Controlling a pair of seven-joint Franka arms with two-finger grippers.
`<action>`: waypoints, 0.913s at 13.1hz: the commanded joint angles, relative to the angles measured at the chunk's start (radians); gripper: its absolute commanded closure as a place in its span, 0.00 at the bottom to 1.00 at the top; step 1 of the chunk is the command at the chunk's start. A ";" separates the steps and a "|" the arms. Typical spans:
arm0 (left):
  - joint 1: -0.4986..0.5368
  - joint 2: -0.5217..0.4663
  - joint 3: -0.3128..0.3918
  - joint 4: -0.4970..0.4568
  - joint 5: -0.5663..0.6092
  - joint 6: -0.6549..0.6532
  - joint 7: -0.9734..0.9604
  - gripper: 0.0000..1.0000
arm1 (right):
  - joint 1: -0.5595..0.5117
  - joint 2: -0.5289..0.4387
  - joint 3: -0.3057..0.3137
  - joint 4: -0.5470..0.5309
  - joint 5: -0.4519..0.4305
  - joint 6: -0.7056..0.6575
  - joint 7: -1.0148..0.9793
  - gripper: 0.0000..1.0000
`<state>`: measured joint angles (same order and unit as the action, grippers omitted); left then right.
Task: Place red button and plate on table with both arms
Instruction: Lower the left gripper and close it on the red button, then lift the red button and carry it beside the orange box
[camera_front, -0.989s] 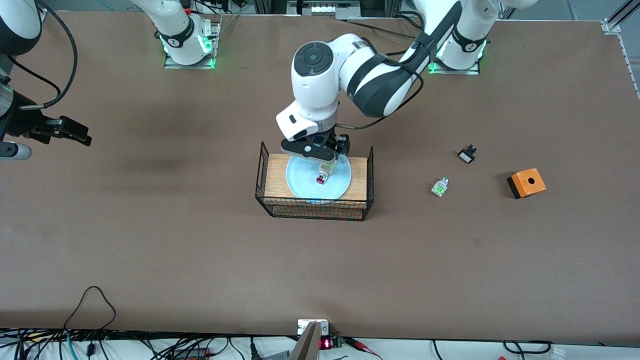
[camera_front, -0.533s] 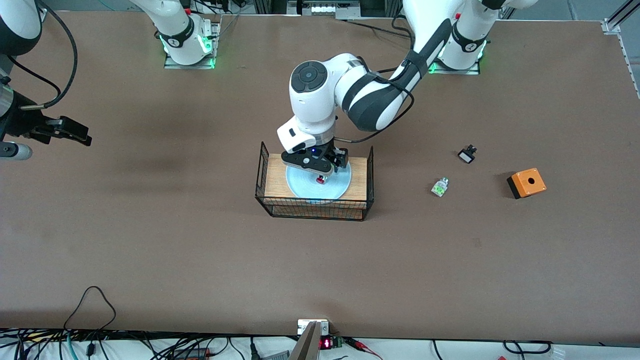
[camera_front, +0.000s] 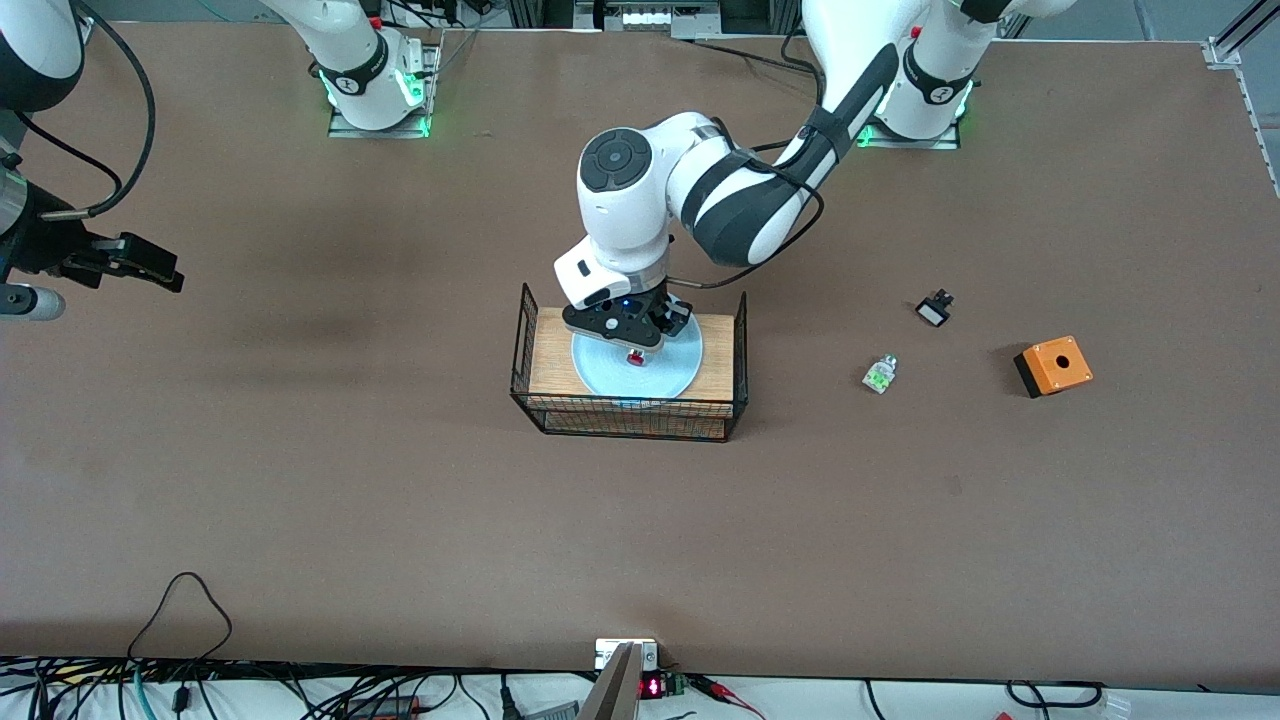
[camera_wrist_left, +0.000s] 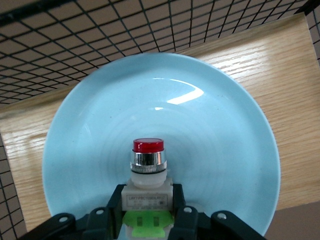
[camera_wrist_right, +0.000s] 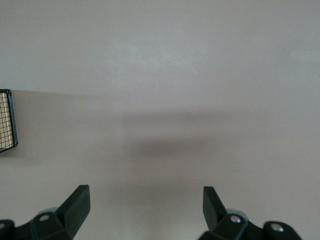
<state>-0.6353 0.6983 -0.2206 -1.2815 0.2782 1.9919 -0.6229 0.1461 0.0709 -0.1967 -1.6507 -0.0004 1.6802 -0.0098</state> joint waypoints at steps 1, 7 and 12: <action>0.002 -0.046 0.004 0.011 0.013 -0.039 0.000 0.86 | 0.000 -0.005 0.002 -0.004 0.002 0.004 0.001 0.00; 0.176 -0.275 -0.008 0.022 -0.069 -0.378 0.008 0.86 | 0.003 -0.005 0.003 0.003 0.008 0.003 0.002 0.00; 0.403 -0.301 0.010 0.021 -0.152 -0.551 0.323 0.92 | 0.009 0.038 0.005 0.035 0.007 0.004 0.002 0.00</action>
<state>-0.3136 0.4025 -0.2059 -1.2375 0.1480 1.4549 -0.4277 0.1525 0.0830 -0.1949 -1.6469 0.0001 1.6835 -0.0098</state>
